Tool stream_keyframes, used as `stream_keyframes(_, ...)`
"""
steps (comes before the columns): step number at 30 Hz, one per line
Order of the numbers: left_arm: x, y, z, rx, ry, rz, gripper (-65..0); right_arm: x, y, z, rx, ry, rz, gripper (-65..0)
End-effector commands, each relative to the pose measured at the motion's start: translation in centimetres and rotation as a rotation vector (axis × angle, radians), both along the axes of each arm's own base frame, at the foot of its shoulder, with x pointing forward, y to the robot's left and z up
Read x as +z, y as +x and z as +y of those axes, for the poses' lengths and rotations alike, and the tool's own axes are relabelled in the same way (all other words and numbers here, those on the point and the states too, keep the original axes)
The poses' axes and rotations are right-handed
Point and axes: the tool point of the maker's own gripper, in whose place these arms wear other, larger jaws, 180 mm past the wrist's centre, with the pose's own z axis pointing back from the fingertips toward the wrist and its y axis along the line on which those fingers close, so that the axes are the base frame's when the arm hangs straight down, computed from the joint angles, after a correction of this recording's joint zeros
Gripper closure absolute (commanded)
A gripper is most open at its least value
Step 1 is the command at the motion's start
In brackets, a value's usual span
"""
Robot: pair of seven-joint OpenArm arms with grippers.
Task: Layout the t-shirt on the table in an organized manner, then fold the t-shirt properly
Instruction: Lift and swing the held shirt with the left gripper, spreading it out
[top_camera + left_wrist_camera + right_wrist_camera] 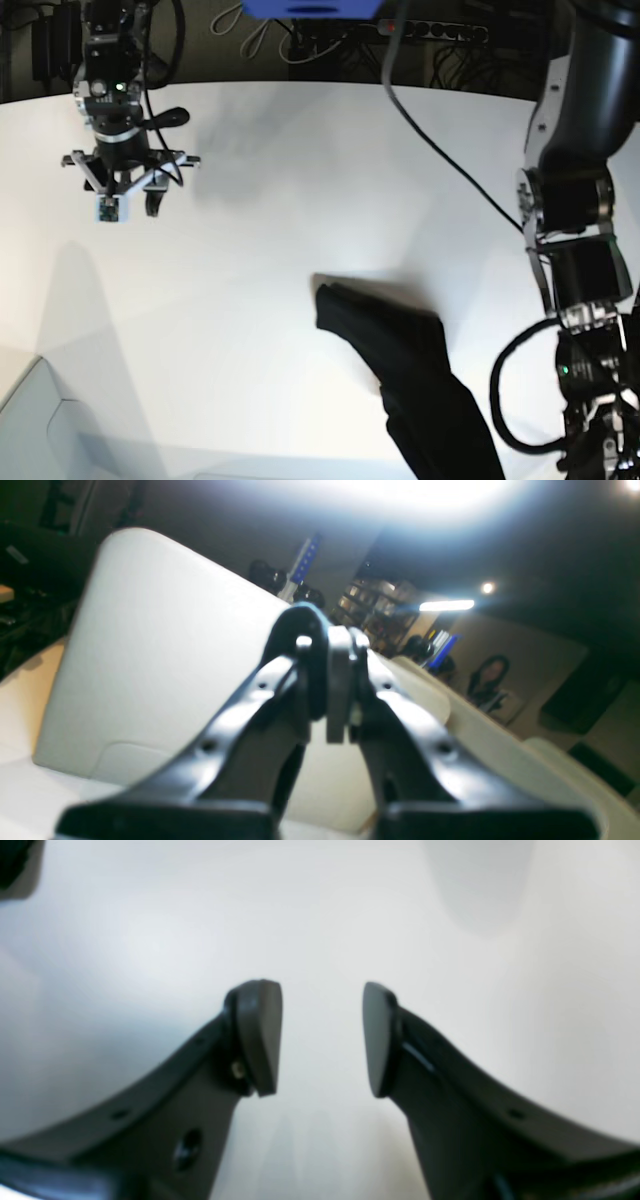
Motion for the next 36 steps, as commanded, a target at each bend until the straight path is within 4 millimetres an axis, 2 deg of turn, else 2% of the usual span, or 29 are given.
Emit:
stream_keyframes(1, 4.7, -1.2, 0.4, -0.001, -0.028, -0.119, -0.3, 1.1, 0.5, -0.2, 0.005, -0.013, -0.042, -27.3)
stream_keyframes(9, 10.1, -1.4, 0.9, 0.002, -0.041, -0.196, -0.3, 1.1, 0.5, -0.2, 0.004, -0.013, -0.042, -27.3)
stream_keyframes(12, 10.5, -1.7, 0.3, -0.008, -0.033, -0.205, -0.3, 1.1, 0.5, -0.2, 0.004, -0.013, -0.042, -27.3)
stream_keyframes(13, 10.3, -1.5, -0.6, -0.021, -0.011, -0.197, -0.3, 1.1, 0.5, -0.2, 0.004, -0.013, -0.042, -27.3)
stream_keyframes(17, 3.4, 0.0, -4.7, -0.086, 0.071, -0.073, -0.3, 1.1, 0.6, -0.2, 0.004, -0.013, -0.044, -27.3)
stream_keyframes(20, -2.0, 0.0, -10.3, -0.186, 0.120, 0.013, -0.3, 1.2, 0.7, -0.2, 0.004, -0.013, -0.049, -27.3)
stream_keyframes(23, -6.2, -1.4, -14.7, -0.277, 0.138, 0.067, -0.3, 1.2, 0.7, -0.2, 0.004, -0.013, -0.049, -27.3)
stream_keyframes(28, -14.7, -4.1, -21.3, -0.423, 0.158, 0.214, -0.3, 1.2, 0.7, -0.2, 0.004, -0.013, -0.049, -27.3)
stream_keyframes(31, -19.6, -6.1, -24.1, -0.494, 0.169, 0.306, -0.3, 1.1, 0.6, -0.2, 0.004, -0.013, -0.044, -27.3)
stream_keyframes(34, -24.7, -8.2, -25.6, -0.539, 0.184, 0.408, -0.3, 1.1, 0.4, -0.6, -0.005, -0.018, -0.038, -27.3)
stream_keyframes(36, -27.2, -9.6, -26.1, -0.559, 0.189, 0.461, -0.3, 1.1, 0.1, -2.0, -0.039, -0.032, -0.034, -27.3)
